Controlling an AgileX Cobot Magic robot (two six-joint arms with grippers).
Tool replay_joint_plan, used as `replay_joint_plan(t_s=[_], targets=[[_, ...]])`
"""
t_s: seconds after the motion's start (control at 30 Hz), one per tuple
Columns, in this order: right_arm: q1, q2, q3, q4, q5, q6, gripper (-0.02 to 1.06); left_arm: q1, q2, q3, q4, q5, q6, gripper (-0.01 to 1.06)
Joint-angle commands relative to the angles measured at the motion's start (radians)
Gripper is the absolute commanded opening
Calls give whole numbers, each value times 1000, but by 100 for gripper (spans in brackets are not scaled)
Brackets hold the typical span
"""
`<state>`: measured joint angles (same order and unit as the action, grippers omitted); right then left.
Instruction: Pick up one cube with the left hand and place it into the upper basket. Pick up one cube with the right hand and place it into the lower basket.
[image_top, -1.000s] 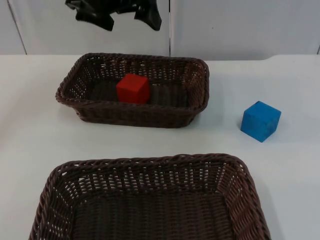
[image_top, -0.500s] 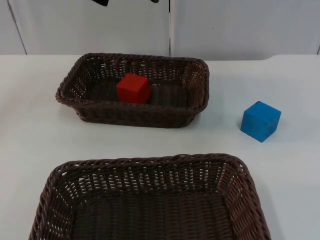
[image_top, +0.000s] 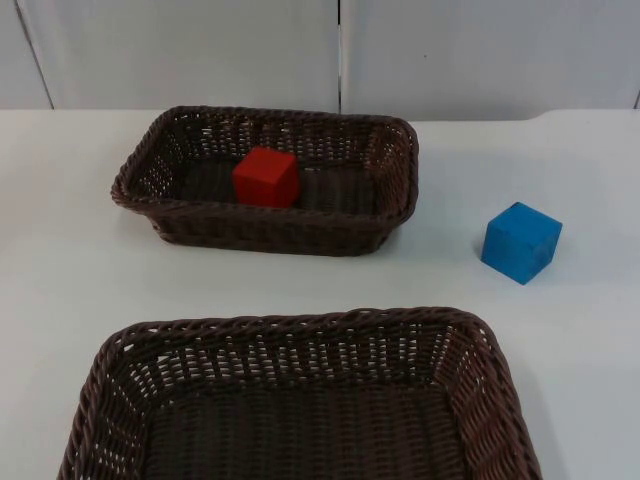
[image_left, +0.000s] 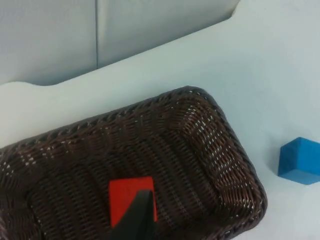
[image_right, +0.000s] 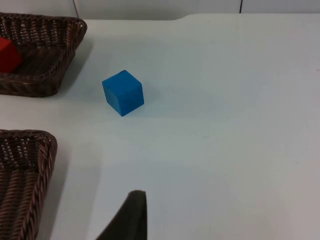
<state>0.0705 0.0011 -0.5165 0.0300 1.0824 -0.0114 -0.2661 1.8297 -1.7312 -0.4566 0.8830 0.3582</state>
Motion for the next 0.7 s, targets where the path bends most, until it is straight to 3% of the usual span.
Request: replay_joint_plan(t_s=[0.0,0.67], targets=[[-5,-1,0,-1,-3,-4,105,0,-54,54,3,-10,-4,100],[-5,-1,0,-3,-3,-4,105,0,-365,457,26,-174,-4,100]])
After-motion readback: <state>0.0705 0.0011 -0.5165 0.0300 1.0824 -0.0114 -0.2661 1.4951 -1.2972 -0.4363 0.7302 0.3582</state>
